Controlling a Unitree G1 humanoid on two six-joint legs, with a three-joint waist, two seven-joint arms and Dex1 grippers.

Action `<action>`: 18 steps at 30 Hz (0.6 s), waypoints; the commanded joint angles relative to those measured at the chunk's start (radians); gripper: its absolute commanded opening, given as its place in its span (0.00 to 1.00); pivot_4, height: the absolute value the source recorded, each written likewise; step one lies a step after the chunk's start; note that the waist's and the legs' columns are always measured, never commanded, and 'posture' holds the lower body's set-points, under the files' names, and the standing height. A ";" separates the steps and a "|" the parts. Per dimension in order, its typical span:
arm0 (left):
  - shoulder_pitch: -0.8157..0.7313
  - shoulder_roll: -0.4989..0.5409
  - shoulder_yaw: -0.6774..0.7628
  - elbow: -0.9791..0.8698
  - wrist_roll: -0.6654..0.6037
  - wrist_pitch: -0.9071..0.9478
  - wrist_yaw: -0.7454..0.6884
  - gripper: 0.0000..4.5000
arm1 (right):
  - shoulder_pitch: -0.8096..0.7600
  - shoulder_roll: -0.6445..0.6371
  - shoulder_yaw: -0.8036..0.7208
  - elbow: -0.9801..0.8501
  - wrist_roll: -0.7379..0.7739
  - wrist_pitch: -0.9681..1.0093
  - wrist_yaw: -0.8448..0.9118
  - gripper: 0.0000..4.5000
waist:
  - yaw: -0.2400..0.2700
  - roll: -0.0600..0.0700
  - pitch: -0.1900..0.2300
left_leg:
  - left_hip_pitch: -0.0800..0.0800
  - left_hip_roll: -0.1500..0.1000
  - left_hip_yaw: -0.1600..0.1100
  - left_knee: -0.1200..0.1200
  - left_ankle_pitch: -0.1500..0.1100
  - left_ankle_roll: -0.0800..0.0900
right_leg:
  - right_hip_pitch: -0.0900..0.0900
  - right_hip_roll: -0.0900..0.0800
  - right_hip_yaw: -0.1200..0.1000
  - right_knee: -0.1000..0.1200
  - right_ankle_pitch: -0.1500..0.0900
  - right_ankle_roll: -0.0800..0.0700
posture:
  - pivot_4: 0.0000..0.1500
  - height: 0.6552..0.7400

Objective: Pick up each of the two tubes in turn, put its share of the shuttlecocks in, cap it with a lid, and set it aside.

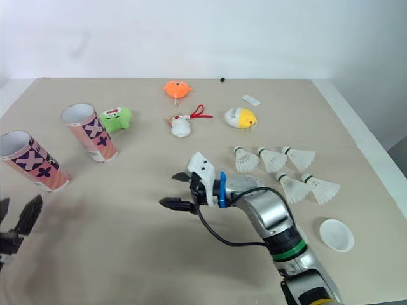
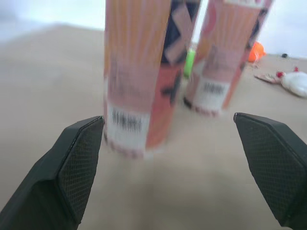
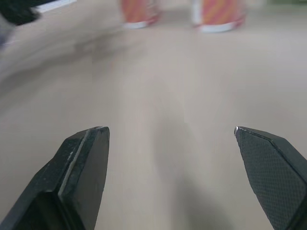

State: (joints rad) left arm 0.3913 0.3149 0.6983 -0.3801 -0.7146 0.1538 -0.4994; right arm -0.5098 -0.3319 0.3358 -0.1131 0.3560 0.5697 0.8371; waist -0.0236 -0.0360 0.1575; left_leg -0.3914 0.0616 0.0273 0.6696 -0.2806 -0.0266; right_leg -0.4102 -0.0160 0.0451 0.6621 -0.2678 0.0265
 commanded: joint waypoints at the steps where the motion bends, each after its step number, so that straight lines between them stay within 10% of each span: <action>1: -0.080 0.030 0.001 0.082 0.058 -0.006 0.085 1.00 | -0.015 0.067 -0.049 0.012 -0.028 -0.076 -0.085 0.99 | 0.000 0.000 0.000 | 0.001 0.000 0.000 0.000 0.000 0.000 | 0.000 0.000 0.001 0.001 0.000 0.000 | 1.00 0.91; 18: -0.311 0.137 -0.175 0.337 0.213 0.012 0.071 1.00 | 0.032 0.135 -0.163 -0.095 0.031 -0.095 -0.171 0.99 | 0.001 0.000 0.000 | 0.000 0.001 0.000 0.001 0.001 -0.002 | -0.001 0.000 -0.001 0.005 0.000 -0.001 | 1.00 0.91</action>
State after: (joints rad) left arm 0.0948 0.4266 0.5091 -0.0524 -0.5164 0.1789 -0.4362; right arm -0.4781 -0.1973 0.1908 -0.1479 0.3665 0.4775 0.6673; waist -0.0229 -0.0360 0.1575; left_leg -0.3910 0.0625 0.0265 0.6702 -0.2793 -0.0287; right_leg -0.4114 -0.0153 0.0436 0.6671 -0.2675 0.0251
